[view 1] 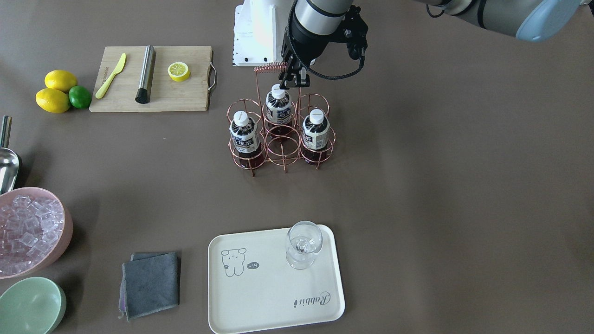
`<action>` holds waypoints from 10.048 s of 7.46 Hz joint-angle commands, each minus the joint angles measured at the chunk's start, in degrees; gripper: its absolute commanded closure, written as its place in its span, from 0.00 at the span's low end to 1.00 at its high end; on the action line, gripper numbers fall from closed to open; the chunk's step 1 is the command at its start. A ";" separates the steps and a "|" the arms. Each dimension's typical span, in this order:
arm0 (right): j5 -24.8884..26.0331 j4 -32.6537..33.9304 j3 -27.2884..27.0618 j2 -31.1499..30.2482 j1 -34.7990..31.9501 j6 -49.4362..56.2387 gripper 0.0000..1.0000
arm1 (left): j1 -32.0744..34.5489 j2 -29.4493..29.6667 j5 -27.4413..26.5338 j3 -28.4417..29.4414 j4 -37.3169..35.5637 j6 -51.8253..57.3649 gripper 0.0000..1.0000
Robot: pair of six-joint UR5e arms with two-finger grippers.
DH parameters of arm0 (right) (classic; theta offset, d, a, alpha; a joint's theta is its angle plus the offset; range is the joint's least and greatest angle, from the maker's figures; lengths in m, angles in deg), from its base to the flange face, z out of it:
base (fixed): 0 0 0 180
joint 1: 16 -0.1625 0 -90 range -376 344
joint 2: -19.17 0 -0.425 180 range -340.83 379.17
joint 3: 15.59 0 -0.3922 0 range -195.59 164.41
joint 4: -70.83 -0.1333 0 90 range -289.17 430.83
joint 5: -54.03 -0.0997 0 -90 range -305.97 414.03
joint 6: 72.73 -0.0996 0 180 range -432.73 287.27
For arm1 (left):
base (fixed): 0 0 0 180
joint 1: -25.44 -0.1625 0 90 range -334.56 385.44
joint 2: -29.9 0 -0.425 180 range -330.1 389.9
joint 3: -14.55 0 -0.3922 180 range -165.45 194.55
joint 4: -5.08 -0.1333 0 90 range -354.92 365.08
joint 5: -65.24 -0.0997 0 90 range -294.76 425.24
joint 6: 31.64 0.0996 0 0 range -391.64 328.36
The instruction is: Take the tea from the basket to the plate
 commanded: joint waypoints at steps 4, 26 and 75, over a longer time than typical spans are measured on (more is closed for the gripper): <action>-2.24 -13.00 -0.26 1.35 6.79 -3.36 0.05 | 2.23 0.63 1.83 -0.53 -0.29 -0.16 1.00; 58.32 -51.61 -4.21 15.06 52.96 -20.27 0.01 | 2.41 -3.50 2.89 -4.13 -0.29 0.11 1.00; 58.59 -34.91 22.48 39.48 32.66 -34.67 1.00 | 26.65 -5.93 22.12 -9.55 -12.99 15.96 1.00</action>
